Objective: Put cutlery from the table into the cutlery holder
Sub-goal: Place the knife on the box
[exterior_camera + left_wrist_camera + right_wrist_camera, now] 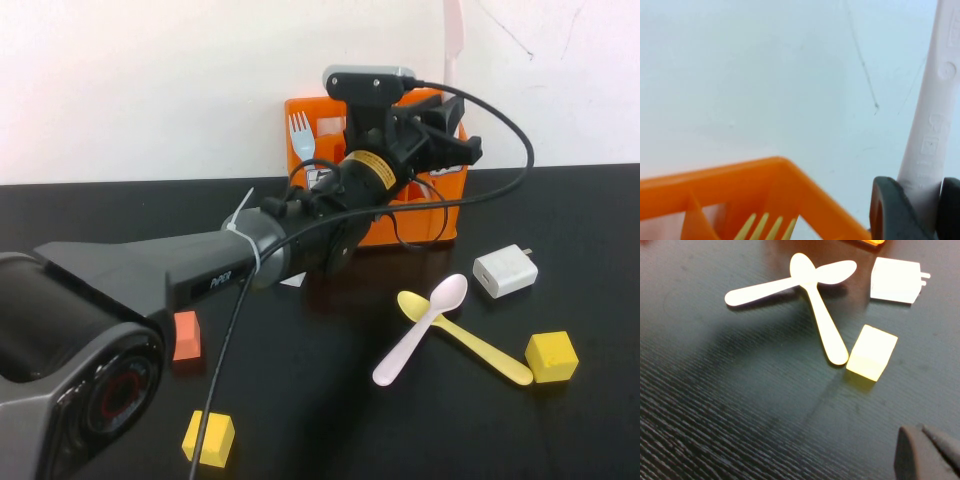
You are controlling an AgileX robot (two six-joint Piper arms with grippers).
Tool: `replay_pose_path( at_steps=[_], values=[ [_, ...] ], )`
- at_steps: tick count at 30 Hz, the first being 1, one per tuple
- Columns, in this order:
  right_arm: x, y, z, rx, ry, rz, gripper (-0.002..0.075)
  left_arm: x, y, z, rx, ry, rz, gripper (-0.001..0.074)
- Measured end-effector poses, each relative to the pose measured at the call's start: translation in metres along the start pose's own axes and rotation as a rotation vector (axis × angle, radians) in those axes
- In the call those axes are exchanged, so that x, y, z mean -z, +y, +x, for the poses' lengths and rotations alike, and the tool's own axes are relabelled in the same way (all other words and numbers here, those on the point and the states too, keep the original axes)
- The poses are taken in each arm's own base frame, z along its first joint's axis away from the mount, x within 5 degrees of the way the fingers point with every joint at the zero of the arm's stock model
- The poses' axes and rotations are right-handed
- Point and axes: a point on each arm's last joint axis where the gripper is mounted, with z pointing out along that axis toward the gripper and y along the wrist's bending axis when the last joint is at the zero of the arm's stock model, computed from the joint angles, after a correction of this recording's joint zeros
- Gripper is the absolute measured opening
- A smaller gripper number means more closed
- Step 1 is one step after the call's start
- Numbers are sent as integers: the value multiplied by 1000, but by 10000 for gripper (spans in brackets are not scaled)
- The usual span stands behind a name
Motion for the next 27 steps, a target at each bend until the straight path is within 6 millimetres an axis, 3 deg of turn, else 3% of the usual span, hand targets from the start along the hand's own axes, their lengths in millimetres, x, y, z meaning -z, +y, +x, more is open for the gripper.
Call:
replay_pose_path(
  at_steps=[7, 13, 17, 20, 23, 27],
  values=[
    [0, 0, 0, 0, 0, 0, -2, -1, 3, 8, 5, 36, -17, 172],
    [0, 0, 0, 0, 0, 0, -2, -1, 3, 7, 34, 36, -19, 375],
    [0, 0, 0, 0, 0, 0, -2, -1, 2, 5, 28, 33, -14, 407],
    [0, 0, 0, 0, 0, 0, -2, 1, -2, -5, -10, 29, -8, 389],
    [0, 0, 0, 0, 0, 0, -2, 6, -10, -28, -86, 15, 0, 321],
    [0, 0, 0, 0, 0, 0, -2, 18, -25, -67, -203, 29, -1, 158]
  ],
)
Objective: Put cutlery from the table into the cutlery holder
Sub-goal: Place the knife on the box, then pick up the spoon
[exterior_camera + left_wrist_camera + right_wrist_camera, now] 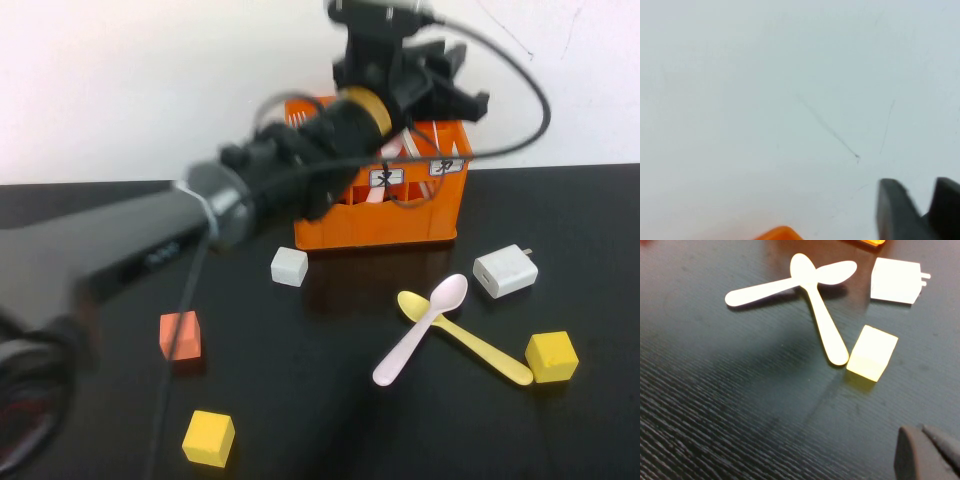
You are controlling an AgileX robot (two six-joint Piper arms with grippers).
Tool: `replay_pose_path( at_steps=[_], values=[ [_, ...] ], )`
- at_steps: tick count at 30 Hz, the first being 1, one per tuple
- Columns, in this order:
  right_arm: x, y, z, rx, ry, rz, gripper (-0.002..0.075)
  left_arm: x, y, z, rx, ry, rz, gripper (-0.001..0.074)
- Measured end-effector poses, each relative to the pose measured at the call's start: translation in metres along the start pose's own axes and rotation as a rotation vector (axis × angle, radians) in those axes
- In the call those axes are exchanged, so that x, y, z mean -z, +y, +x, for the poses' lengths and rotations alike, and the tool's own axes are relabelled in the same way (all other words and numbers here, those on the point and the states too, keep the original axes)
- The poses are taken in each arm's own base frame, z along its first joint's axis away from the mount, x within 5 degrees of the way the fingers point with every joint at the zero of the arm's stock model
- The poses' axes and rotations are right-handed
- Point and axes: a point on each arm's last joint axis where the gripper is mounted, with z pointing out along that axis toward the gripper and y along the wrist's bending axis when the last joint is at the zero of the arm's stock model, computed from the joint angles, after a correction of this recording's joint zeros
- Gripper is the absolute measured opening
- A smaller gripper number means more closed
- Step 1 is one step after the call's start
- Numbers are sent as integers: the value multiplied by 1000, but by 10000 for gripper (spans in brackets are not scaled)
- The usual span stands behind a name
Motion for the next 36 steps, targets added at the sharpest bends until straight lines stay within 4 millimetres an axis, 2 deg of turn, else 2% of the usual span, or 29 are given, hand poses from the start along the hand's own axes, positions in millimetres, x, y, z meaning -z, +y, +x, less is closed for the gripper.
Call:
replay_pose_path(
  at_steps=[2, 4, 8, 14, 17, 24, 29, 32, 36],
  values=[
    [0, 0, 0, -1, -1, -1, -2, 11, -3, -24, -35, 28, -17, 78],
    [0, 0, 0, -1, -1, -1, -2, 24, -4, -45, -50, 90, -51, 30],
    [0, 2, 1, 6, 8, -18, -2, 57, -4, -76, -50, 266, -140, 6],
    [-4, 5, 1, 31, 29, -83, -2, 112, -4, -104, -36, 551, -262, 1],
    [-11, 5, -4, 34, 71, -145, -2, 134, -4, -107, -42, 673, -292, 0],
    [-33, -1, -31, 79, 186, -291, -2, 185, -11, -87, 21, 782, -260, 0],
    [-51, -4, -51, 131, 270, -332, -2, 239, -15, -65, 52, 827, -249, 0],
    [-65, -4, -65, 173, 324, -341, -2, 273, -17, -58, 59, 826, -246, 0],
    [-87, -1, -82, 234, 395, -340, -2, 308, -18, -49, 70, 808, -247, 0]
  ],
)
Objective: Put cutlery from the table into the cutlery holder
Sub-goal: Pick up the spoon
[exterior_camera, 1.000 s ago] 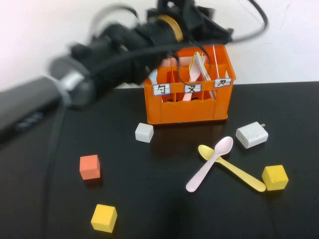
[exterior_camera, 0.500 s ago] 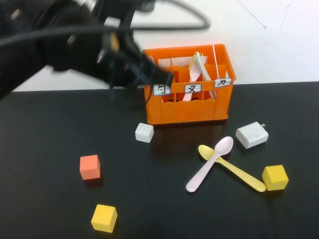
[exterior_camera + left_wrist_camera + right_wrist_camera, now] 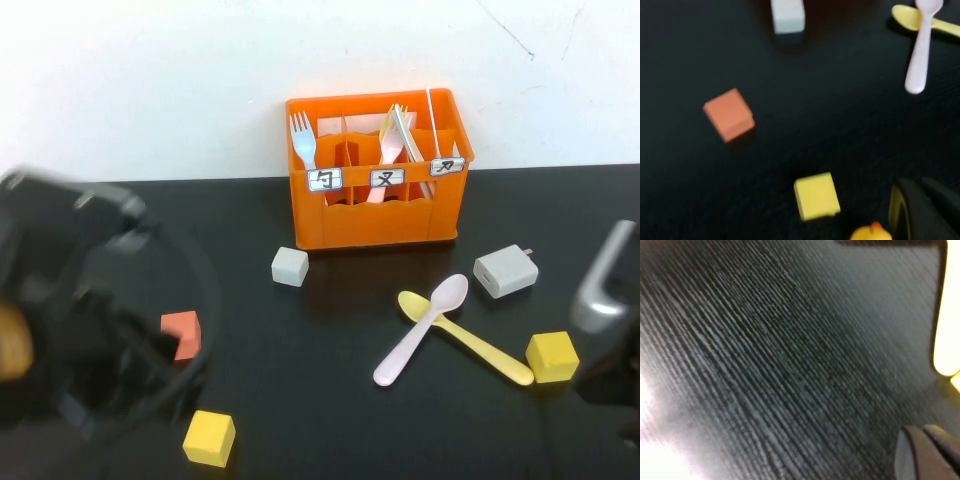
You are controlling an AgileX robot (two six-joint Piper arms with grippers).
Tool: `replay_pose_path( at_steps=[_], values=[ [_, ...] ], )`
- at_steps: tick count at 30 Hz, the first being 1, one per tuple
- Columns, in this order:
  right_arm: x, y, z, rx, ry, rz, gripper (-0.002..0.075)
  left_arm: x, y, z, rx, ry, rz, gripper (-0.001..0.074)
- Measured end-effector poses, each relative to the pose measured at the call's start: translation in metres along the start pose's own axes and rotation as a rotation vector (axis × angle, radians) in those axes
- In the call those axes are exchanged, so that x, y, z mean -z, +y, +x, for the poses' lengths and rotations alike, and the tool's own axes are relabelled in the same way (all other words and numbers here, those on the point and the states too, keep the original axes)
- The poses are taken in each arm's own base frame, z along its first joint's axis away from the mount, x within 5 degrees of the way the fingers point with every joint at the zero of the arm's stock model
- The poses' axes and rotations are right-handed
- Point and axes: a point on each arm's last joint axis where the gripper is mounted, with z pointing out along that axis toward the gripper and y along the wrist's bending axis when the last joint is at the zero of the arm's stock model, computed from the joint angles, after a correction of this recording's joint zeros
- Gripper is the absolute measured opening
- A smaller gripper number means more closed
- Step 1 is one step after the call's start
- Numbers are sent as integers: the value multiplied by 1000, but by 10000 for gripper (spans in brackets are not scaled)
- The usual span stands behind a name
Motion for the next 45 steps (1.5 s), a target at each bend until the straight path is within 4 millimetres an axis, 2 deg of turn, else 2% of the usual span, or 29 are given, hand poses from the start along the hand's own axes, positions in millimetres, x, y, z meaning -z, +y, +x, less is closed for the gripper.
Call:
replay_pose_path(
  at_steps=[6, 11, 16, 20, 23, 29, 31, 34, 42, 45],
  values=[
    [-28, -2, -32, 103, 75, 10, -2, 15, 9, 46, 81, -67, 24, 0],
    [-54, -4, -54, 143, 135, 48, -2, 17, 17, 83, 114, -92, 31, 0],
    [-82, -12, -76, 166, 191, 72, -2, 18, 22, 104, 150, -109, 26, 0],
    [-101, -22, -92, 175, 205, 78, 1, 16, 24, 111, 152, -110, 25, -1],
    [-115, -29, -101, 175, 233, 68, 56, 13, 24, 114, 159, -112, 24, -1],
    [-135, -37, -110, 166, 258, 55, 323, 13, 24, 113, 166, -119, 26, -1],
    [-138, -38, -109, 172, 266, 58, 381, 13, 24, 113, 167, -119, 27, -1],
    [-141, -40, -108, 173, 276, 73, 412, 13, 24, 113, 167, -119, 27, -1],
    [-137, -67, -101, 52, 242, 125, 425, 13, 24, 113, 167, -119, 27, -1],
    [-137, -68, -100, 44, 244, 118, 426, 13, 24, 113, 167, -119, 27, -1]
  ],
)
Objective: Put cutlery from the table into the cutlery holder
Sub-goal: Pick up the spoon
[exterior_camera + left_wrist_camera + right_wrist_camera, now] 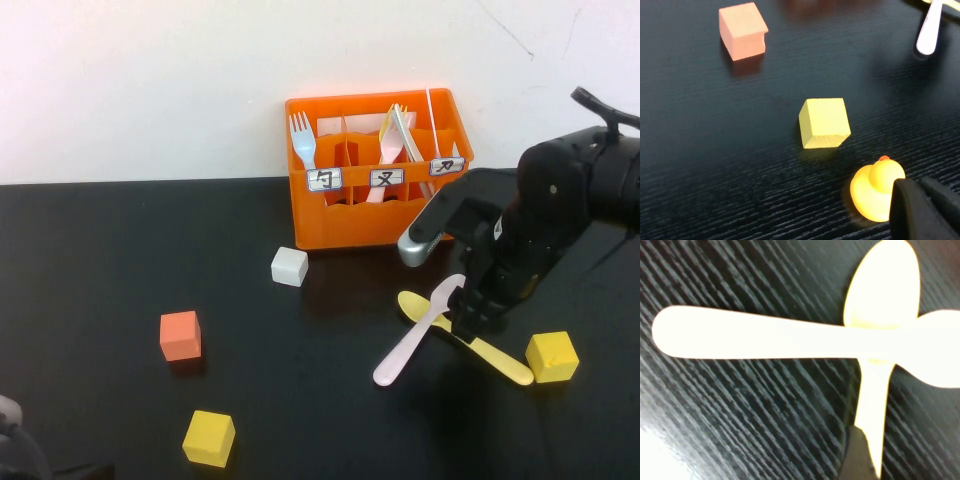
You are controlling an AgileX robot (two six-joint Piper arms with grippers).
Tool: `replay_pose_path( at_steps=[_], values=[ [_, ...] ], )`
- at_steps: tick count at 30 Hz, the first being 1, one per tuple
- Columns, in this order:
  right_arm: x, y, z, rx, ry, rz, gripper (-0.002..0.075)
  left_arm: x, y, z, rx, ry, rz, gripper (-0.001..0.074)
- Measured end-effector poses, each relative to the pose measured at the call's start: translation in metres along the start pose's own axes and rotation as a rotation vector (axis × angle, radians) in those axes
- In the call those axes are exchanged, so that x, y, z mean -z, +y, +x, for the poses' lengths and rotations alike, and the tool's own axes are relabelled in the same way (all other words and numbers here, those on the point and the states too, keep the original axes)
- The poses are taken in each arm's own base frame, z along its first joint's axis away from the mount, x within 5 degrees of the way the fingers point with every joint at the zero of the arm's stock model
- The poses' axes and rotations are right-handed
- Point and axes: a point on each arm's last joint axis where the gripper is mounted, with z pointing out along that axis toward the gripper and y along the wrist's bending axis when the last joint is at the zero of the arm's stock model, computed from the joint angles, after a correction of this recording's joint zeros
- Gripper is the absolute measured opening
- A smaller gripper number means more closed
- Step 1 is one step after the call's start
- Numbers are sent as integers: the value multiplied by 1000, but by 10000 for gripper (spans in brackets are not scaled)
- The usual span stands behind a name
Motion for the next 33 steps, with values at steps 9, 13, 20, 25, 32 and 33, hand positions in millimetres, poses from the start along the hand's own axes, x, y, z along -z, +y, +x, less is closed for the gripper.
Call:
replay_pose_path(
  at_steps=[9, 13, 20, 25, 32, 33],
  values=[
    [0, 1, -1, 4, -14, -12, 425, 0, 0, 0, 5, -2, 5, -1],
    [-8, 1, -1, 4, 1, -20, 425, 0, -1, 0, 6, -4, 7, -1],
    [-29, 2, 2, 1, 49, -47, 425, 0, -1, 0, 7, -5, 8, -1],
    [-30, 2, 2, 1, 54, -50, 405, 0, -1, -1, 9, -8, 11, -1],
    [-31, 2, 2, 0, 64, -58, 213, 0, -2, -1, 16, -14, 19, -1],
    [-31, 2, 2, 0, 71, -62, 174, 0, -2, -1, 17, -14, 19, -1]
  ],
)
